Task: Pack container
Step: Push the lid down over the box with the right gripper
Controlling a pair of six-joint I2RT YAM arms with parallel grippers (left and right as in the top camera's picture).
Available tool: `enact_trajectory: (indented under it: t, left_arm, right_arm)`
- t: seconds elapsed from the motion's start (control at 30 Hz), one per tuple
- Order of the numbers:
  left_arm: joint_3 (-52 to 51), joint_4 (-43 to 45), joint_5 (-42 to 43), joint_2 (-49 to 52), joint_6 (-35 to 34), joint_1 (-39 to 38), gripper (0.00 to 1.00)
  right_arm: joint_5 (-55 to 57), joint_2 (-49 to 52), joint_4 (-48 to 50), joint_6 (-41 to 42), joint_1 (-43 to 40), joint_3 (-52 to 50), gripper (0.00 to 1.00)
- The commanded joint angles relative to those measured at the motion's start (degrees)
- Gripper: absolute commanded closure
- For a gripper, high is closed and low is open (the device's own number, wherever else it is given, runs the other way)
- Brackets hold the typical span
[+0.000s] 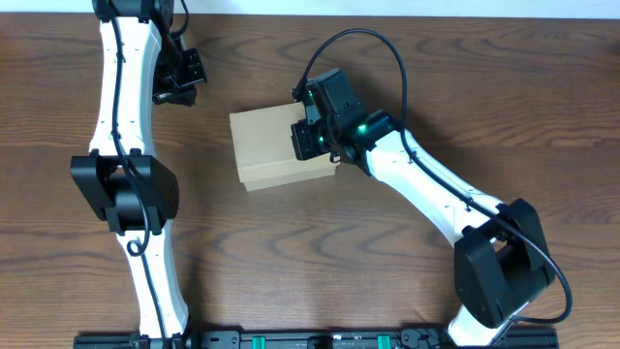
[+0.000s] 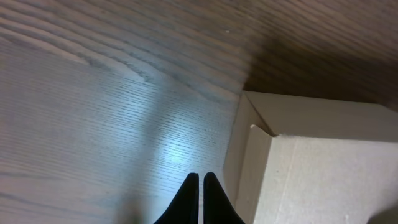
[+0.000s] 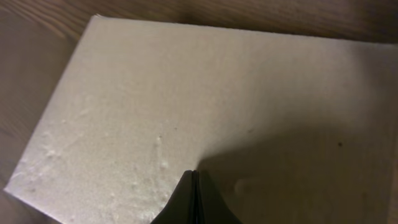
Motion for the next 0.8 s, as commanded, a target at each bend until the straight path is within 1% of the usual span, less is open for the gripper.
enact_trajectory:
  t: [0.0,0.2,0.37,0.5,0.6,0.67,0.7,0.73,0.77]
  left_arm:
    - [1.1,-0.5,-1.7,0.0,-1.1,0.2,0.94]
    - [1.1,-0.6,-1.7,0.0,-1.1,0.2,0.94]
    - [1.1,-0.8,-1.7,0.0,-1.1,0.2,0.94]
    - [1.3,-1.5,-1.7,0.0,-1.0,0.2,0.94]
    - [2.4,-3.0,-1.7,0.0,-1.0,0.2,0.94]
    - [3.9,-4.3,-1.7,0.0,-1.0,0.2,0.94]
    - [5.0,-5.0,-1.7,0.0,-1.0,0.2,0.94]
    - [5.9,-5.0,-1.4,-0.1,-0.7,0.2,0.94]
    - [6.2,-5.0,-0.7,-0.7,-0.5,0.2,0.86]
  right_arm:
    - [2.6,3.1,-1.4,-1.8,0.9,0.6,0.99]
    - [2.7,5.9,-3.3,-2.9,3.5,0.6,0.99]
    - [3.1,5.5,-3.7,-3.2,4.8,0.7,0.99]
    - [3.1,2.9,-4.6,-3.3,4.8,0.8,0.99]
    - [2.9,-1.3,-5.4,-4.8,4.8,1.2,0.99]
    - [2.9,-4.2,-5.6,-6.0,4.8,1.6,0.97]
    - [2.9,-5.8,-5.6,-6.6,4.7,1.8,0.89]
    - [3.1,-7.4,-5.6,-6.9,4.7,2.1,0.72]
    - [3.3,-8.8,-5.6,-7.3,4.7,2.2,0.41]
